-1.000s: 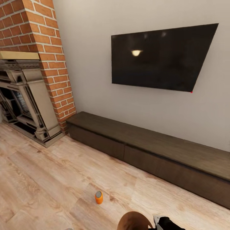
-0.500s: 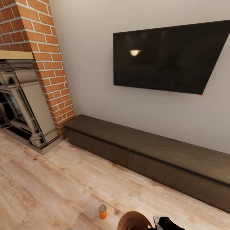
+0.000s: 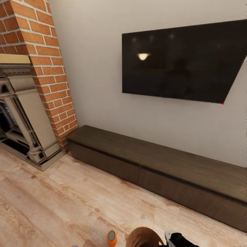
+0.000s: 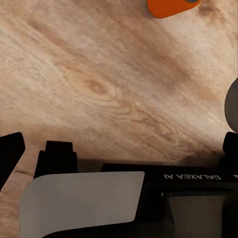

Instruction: Put the three can of soda from the living room inside the tash can in the kitchen.

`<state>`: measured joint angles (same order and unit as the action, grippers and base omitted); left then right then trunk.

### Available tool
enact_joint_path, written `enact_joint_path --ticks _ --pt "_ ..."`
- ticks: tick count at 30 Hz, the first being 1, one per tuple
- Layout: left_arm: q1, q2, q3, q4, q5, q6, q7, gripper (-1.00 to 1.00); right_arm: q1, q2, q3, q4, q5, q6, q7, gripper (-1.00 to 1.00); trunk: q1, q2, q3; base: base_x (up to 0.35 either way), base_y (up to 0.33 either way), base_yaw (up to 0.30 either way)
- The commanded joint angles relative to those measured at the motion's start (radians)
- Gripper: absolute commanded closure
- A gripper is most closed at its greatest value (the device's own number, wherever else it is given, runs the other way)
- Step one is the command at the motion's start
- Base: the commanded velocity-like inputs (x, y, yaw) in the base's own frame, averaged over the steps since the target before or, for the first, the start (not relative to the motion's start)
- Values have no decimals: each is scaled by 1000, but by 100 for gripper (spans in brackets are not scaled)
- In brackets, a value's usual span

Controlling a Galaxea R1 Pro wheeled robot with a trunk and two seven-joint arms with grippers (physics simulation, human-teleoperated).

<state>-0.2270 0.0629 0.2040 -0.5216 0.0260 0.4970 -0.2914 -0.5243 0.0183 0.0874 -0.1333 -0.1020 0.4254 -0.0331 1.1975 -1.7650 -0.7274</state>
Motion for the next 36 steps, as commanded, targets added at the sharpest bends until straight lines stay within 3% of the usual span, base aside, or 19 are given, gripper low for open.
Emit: enact_joint_path --ticks 1,14,36 --pt "0 0 0 0 0 0 0 -100 0 0 -6 0 -10 -1 5 100 0 0 0 76 17 -119" --pt "0 -1 0 0 1 0 1 -100 0 0 -6 0 -11 -1 5 100 0 0 0 125 78 -73" --pt "0 -3 0 -1 2 -2 1 -100 0 -2 -6 0 -13 -1 5 100 0 0 0 73 66 -274"
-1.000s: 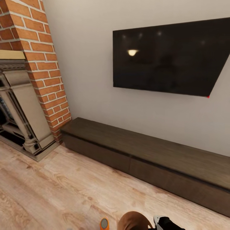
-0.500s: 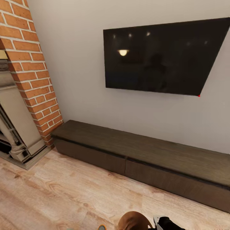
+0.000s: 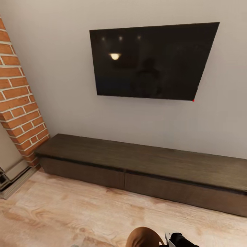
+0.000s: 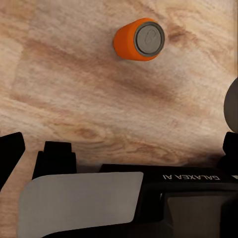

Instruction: Put the three can of soda from the living room inside the tash can in the kitchen.

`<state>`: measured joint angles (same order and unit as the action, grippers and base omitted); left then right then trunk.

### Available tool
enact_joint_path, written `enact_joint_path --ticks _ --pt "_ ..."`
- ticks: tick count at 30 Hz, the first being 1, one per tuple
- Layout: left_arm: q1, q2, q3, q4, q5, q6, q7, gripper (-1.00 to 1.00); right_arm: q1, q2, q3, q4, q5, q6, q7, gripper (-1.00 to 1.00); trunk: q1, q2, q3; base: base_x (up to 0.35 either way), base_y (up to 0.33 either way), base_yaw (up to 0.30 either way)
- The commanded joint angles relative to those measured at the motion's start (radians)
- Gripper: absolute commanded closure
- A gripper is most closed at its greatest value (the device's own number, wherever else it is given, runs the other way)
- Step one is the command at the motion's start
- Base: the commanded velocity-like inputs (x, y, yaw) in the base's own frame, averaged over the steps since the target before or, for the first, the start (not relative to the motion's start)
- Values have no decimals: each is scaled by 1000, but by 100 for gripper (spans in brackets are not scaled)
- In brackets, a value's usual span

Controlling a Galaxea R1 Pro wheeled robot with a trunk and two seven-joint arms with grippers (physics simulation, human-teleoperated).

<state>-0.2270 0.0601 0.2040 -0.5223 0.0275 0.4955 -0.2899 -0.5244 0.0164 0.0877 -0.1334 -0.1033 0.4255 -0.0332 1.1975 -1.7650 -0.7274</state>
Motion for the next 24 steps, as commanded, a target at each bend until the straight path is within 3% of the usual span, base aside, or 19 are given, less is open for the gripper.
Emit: enact_joint_path --ticks 1,8,24 --pt "0 0 0 0 0 0 0 -100 0 0 -7 0 -11 -1 6 100 0 0 0 4 3 -286" --pt "0 -2 0 -1 0 0 0 -100 0 -1 -7 0 -10 -1 6 100 0 0 0 1 1 -247" --pt "0 -2 0 -1 0 -1 1 -100 0 -1 -6 0 -9 -1 6 100 0 0 0 0 0 -28"
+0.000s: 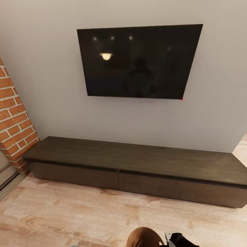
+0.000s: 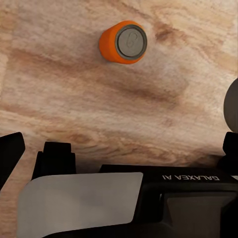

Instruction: Put the three can of soda from the living room inside the tash can in the kitchen.

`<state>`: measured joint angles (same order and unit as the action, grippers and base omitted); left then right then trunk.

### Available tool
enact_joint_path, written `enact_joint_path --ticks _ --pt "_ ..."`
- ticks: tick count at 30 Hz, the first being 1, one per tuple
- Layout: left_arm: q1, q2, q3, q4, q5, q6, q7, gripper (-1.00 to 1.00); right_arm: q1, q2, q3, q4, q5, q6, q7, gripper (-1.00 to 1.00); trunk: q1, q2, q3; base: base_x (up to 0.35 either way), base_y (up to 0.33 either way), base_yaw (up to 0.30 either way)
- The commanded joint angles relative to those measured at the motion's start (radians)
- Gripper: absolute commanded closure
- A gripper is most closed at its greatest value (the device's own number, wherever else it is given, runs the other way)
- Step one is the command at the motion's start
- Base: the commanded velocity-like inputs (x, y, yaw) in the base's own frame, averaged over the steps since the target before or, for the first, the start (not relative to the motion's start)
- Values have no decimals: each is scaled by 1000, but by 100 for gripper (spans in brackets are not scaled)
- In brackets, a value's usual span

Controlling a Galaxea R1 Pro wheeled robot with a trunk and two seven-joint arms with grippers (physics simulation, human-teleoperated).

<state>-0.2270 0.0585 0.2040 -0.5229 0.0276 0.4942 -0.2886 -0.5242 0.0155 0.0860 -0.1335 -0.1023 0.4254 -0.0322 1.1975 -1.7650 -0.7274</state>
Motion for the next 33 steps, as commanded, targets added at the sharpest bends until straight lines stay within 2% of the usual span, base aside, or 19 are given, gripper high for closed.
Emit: enact_joint_path --ticks 1,10,25,33 --pt "0 0 0 0 0 0 0 -100 0 0 -5 0 -10 -1 5 100 0 0 0 0 0 -1" --pt "0 0 0 0 0 0 0 -100 0 1 -5 0 -10 -1 6 100 0 0 0 0 0 -17" --pt "0 0 0 0 0 0 0 -100 0 0 -5 0 -10 -1 6 100 0 0 0 0 0 -172" --pt "0 0 0 1 0 -4 0 -100 1 -1 -5 0 -9 -1 6 100 0 0 0 0 0 -43"
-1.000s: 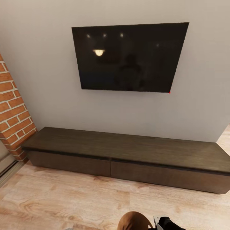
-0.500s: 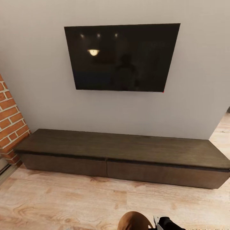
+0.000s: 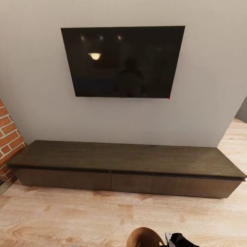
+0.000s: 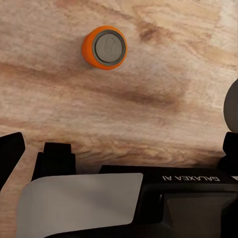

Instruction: Put the three can of soda from the living room inside the tash can in the kitchen.

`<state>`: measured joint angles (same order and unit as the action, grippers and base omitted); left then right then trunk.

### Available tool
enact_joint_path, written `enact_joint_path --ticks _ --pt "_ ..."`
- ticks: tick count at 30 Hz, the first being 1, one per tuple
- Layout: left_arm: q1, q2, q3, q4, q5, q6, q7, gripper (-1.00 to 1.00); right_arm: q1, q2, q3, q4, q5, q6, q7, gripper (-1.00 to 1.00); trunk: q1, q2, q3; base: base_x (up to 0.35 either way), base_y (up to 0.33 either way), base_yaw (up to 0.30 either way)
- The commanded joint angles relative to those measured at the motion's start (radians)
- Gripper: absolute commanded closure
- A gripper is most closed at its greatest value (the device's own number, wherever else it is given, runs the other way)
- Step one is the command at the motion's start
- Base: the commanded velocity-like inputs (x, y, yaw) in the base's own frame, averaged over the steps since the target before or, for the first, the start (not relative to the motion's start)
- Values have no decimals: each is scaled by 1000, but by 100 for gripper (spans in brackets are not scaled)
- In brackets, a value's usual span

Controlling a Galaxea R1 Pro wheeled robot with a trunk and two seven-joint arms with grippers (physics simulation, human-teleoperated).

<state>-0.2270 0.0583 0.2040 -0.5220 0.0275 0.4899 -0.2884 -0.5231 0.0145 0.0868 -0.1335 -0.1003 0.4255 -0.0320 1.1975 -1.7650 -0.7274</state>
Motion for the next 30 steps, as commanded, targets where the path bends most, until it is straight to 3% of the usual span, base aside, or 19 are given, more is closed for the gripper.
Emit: enact_joint_path --ticks 1,17,22,27,28,30 --pt "0 0 0 0 0 -1 0 -100 0 0 -5 0 -11 -1 6 100 0 0 0 0 0 -12" --pt "0 -1 0 0 -1 -7 0 -100 17 -5 -6 -24 -9 0 6 100 0 0 0 0 0 -2" --pt "0 -2 0 0 -1 -8 0 -100 15 -8 -8 -122 -12 34 7 100 0 0 0 0 0 0" --pt "0 -2 0 0 -1 -8 0 -100 15 -51 -13 -379 -16 298 10 100 0 0 0 0 0 0" --pt "0 -3 0 0 -1 -8 -1 -100 16 -82 -15 -487 -18 403 16 100 0 0 0 0 0 0" --pt "0 -3 0 0 -1 -7 -1 -100 16 -118 -25 -580 -19 493 29 100 0 0 0 0 0 0"
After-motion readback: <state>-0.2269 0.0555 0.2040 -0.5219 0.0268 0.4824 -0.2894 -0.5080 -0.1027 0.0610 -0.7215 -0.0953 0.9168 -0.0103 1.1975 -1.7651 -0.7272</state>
